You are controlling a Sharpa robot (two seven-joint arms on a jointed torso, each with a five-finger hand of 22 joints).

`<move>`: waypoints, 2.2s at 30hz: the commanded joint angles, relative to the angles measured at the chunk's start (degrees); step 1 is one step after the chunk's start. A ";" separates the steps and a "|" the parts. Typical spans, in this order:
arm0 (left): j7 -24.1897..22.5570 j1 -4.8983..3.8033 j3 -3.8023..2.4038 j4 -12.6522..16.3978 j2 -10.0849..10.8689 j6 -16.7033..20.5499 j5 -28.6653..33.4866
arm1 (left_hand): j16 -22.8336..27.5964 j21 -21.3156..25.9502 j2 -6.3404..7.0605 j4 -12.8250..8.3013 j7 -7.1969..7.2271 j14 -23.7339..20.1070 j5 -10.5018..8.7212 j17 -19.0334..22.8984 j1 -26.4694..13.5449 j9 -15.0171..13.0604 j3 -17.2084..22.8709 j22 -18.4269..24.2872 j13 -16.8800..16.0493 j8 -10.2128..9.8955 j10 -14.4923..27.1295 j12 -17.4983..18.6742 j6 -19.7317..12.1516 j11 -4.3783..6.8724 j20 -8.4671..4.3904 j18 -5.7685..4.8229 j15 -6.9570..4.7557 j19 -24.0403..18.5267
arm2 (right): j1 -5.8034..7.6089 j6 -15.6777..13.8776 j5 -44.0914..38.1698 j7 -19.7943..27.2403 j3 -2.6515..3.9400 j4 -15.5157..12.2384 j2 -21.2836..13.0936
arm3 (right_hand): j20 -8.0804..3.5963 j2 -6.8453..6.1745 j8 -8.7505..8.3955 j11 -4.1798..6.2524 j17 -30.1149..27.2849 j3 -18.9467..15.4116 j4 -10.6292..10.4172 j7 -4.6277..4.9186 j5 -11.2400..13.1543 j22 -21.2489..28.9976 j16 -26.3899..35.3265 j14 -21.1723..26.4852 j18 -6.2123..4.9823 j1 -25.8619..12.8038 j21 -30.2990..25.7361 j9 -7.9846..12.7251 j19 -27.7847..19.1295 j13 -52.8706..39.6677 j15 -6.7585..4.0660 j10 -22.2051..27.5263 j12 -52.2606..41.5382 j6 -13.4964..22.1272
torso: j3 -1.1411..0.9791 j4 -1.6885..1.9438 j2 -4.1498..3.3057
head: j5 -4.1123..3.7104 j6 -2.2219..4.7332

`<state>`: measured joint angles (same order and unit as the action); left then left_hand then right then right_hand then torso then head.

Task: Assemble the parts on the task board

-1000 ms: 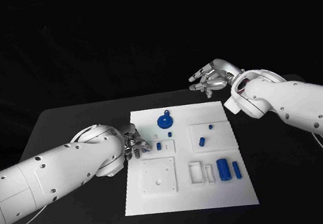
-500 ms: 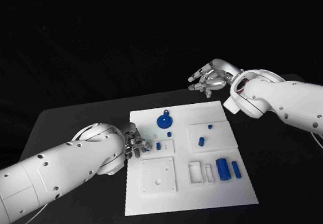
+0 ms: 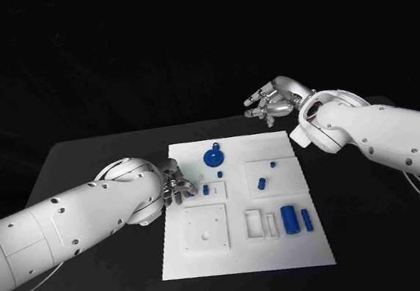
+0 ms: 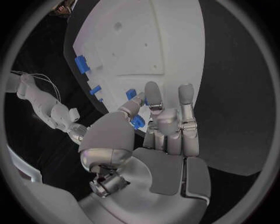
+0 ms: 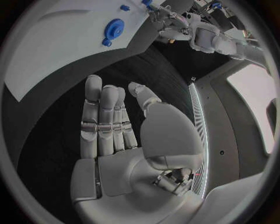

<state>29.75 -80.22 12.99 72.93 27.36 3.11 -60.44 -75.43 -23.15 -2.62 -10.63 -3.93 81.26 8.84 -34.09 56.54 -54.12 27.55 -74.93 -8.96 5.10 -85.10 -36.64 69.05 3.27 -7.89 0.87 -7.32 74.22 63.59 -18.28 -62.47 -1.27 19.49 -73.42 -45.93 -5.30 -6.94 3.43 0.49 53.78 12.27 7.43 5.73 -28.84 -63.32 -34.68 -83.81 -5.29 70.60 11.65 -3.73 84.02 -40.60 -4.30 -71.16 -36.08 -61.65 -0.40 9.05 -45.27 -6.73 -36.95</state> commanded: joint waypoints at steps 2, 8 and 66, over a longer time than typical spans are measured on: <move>1.57 1.03 0.73 -0.13 -0.38 -3.49 0.38 | 0.27 0.29 -0.71 1.17 6.19 0.08 -1.62 0.11 1.19 1.99 -1.17 -0.97 0.05 -0.21 -1.75 0.04 7.78 1.25 0.31 0.44 -0.12 -0.03 | -0.03 0.65 -0.38 0.35 0.03 -0.05 0.04 | -0.44 -0.34 0.16 0.54 -0.06 0.09 -0.22 0.02 -0.07 -0.06 -0.25 -0.50 -0.03 0.05 -0.24 -0.09 1.45 -0.04 -0.39 0.04 0.27 0.22 | 0.03 0.01 -0.02 | -0.02 -0.02; 1.42 1.03 0.72 -0.39 -0.56 -2.68 0.46 | 0.80 0.67 1.07 4.69 6.38 0.07 -4.54 0.70 1.07 2.25 -4.66 -0.93 0.01 -0.34 -1.75 0.35 7.83 1.30 0.17 0.25 -0.24 0.12 | -0.03 0.64 -0.38 0.35 0.03 -0.01 0.06 | -0.44 -0.34 0.16 0.54 -0.06 0.09 -0.22 0.02 -0.07 -0.06 -0.25 -0.50 -0.03 0.05 -0.24 -0.09 1.45 -0.04 -0.39 0.04 0.27 0.22 | 0.03 0.00 -0.02 | -0.09 -0.01; -4.90 0.68 -3.35 7.11 8.03 0.06 6.34 | 10.73 6.41 5.89 12.62 2.15 -5.98 1.57 10.04 13.29 14.58 -23.32 0.76 3.90 -1.29 3.99 11.50 -3.76 -1.14 0.87 -0.87 1.46 -4.03 | -0.48 0.52 -0.34 0.49 0.03 0.50 -0.10 | -0.43 -0.40 0.14 0.53 -0.09 0.11 -0.15 0.05 -0.19 -0.22 -0.24 -0.48 -0.01 -0.18 -0.44 -0.08 1.50 -0.01 -0.37 0.01 0.31 0.39 | 0.12 0.11 0.13 | -0.32 0.14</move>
<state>28.91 -79.41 9.77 79.55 35.14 2.50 -57.31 -65.70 -17.28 3.85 2.66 -1.33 76.24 9.27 -24.52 68.92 -40.35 3.97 -74.40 -5.46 3.94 -81.90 -26.20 66.68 2.41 -7.24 0.87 -6.21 70.90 63.15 -18.27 -62.47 -1.23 19.49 -72.93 -45.98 -5.30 -6.94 3.42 0.61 53.79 12.27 7.43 5.73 -28.84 -63.48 -34.68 -83.81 -5.29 70.60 11.42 -3.73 84.03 -40.57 -4.29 -71.04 -36.08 -61.65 -0.30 9.04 -45.30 -6.94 -36.70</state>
